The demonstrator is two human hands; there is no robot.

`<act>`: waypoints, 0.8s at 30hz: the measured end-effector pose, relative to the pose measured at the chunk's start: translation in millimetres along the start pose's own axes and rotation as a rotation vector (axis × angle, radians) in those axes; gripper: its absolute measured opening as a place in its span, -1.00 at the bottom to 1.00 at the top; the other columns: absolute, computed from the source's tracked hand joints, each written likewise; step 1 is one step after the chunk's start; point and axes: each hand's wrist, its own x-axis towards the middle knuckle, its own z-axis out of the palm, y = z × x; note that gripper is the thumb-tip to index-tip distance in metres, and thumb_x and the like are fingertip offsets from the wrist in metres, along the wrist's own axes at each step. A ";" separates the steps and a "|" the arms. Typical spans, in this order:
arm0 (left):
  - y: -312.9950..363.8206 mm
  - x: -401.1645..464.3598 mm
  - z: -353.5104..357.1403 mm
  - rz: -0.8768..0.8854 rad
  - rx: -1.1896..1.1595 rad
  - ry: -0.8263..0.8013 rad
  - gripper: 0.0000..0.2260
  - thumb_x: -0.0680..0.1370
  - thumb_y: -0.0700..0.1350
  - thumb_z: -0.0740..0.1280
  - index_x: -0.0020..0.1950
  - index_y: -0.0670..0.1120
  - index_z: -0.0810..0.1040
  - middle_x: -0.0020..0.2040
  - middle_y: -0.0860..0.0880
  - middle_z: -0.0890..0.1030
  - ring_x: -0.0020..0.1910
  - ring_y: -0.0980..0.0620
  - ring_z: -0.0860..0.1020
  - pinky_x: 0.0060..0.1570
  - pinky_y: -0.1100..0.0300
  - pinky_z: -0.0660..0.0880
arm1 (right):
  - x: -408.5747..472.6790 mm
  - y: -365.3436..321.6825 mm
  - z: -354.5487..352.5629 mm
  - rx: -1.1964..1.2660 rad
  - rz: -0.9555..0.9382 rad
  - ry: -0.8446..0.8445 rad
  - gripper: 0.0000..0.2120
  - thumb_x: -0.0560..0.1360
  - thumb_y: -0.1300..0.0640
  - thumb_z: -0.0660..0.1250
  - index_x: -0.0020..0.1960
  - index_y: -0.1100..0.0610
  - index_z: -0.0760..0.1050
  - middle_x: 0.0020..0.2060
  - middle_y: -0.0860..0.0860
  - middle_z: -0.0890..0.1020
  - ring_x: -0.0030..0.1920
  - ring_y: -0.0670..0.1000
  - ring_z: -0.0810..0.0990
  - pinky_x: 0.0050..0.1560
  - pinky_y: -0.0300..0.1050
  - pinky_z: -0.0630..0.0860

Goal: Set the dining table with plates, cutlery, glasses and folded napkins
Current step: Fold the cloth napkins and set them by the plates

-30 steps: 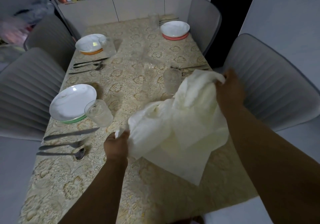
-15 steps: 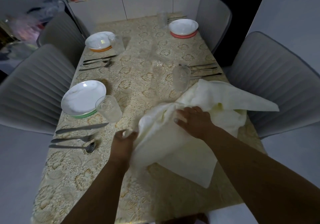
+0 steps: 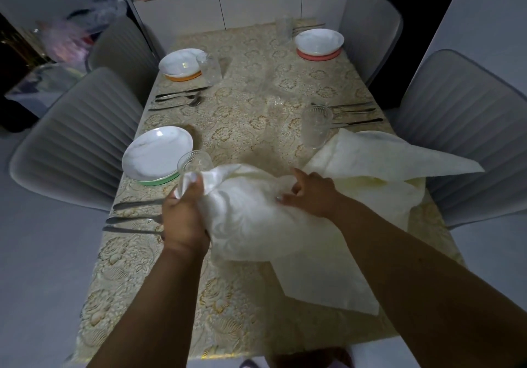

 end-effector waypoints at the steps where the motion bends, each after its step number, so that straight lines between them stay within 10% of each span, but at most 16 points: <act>1: 2.1 0.5 -0.8 0.008 -0.026 0.022 -0.92 0.57 -0.14 0.33 -0.06 -0.13 0.59 -0.20 -0.02 0.68 -0.22 0.03 0.66 -0.21 0.17 0.59 | -0.7 -0.5 -1.0 0.081 0.014 -0.024 -0.19 0.40 -0.39 0.24 0.51 -0.03 0.14 0.18 -0.05 0.56 0.30 0.03 0.42 0.29 0.02 0.27; 6: 18.8 13.1 -25.1 -0.007 -0.199 0.152 -0.88 0.57 -0.12 0.33 0.06 -0.12 0.58 -0.13 -0.06 0.69 -0.18 -0.02 0.67 -0.21 0.07 0.63 | -33.7 13.0 -13.8 -0.046 -0.064 -0.114 0.03 0.10 -0.43 0.47 0.46 -0.09 0.24 0.37 -0.10 0.40 0.39 0.02 0.30 0.37 0.09 0.25; 9: 22.2 17.2 -33.5 -0.018 -0.129 0.138 -0.93 0.58 -0.14 0.32 -0.04 -0.09 0.58 -0.24 -0.03 0.69 -0.28 0.00 0.66 -0.25 0.10 0.62 | -37.9 16.4 -2.8 -0.279 -0.071 0.053 -0.52 0.33 -0.21 0.46 0.18 -0.03 0.57 0.14 -0.07 0.59 0.21 0.01 0.48 0.15 -0.07 0.37; 12: 14.7 18.2 -45.7 -0.065 0.017 0.134 -0.88 0.58 -0.17 0.30 -0.14 -0.11 0.56 -0.35 0.01 0.67 -0.37 0.04 0.64 -0.25 0.14 0.55 | -43.7 3.3 3.7 0.062 -0.075 0.163 -0.80 0.46 -0.01 0.41 -0.17 0.13 0.62 -0.19 0.06 0.65 -0.12 0.05 0.58 -0.13 -0.10 0.42; 21: -10.6 19.9 -123.0 -0.039 0.570 0.354 -0.79 0.60 -0.10 0.24 0.03 -0.24 0.54 -0.14 -0.16 0.52 -0.09 -0.15 0.52 0.00 0.04 0.45 | -70.9 -23.8 12.8 0.115 -0.029 0.378 -0.71 0.62 -0.01 0.14 -0.21 0.11 0.39 -0.35 -0.02 0.47 -0.26 0.01 0.46 -0.21 -0.12 0.30; 24: -8.1 22.3 -141.2 -0.003 0.815 0.475 -0.67 0.62 -0.04 0.14 -0.07 -0.27 0.54 -0.12 -0.27 0.56 -0.03 -0.29 0.56 0.00 0.02 0.46 | -84.2 -33.2 9.6 0.088 -0.004 0.185 -0.62 0.63 -0.03 0.11 -0.29 0.14 0.37 -0.37 0.00 0.43 -0.27 0.00 0.43 -0.20 -0.13 0.28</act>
